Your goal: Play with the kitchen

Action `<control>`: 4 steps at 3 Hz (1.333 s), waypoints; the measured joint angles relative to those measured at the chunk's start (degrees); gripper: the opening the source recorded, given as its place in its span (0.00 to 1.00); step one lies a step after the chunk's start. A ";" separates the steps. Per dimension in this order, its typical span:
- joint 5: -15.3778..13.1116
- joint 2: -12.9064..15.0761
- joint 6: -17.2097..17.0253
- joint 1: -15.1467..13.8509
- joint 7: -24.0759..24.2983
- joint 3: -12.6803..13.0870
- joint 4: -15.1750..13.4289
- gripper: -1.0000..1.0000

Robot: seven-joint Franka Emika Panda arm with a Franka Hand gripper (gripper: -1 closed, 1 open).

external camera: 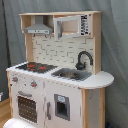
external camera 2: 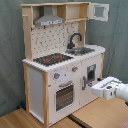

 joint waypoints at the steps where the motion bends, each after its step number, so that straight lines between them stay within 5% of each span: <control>1: 0.00 -0.18 -2.07 3.78 1.36 0.17 -3.77 1.00; 2: 0.00 0.17 -2.39 3.89 6.56 2.88 -4.61 1.00; 4: 0.02 0.16 5.76 -4.59 7.30 2.76 -3.68 1.00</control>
